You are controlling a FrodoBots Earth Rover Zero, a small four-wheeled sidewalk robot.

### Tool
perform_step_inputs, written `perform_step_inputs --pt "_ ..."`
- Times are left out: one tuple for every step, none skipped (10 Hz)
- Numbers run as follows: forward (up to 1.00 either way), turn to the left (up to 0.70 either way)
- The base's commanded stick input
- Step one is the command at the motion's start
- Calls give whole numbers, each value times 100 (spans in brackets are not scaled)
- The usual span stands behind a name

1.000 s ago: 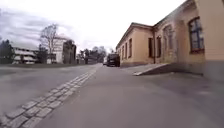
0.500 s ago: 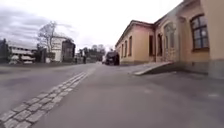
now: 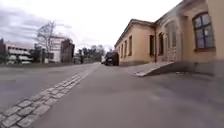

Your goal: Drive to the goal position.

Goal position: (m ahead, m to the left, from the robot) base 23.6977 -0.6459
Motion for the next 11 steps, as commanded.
perform_step_inputs --pt "85 0" --pt "85 0" --pt "85 0" --pt "85 0" --pt "85 0" --pt "85 0" --pt "85 0" --pt "85 0" --pt "85 0" --pt "85 0" --pt "85 0"
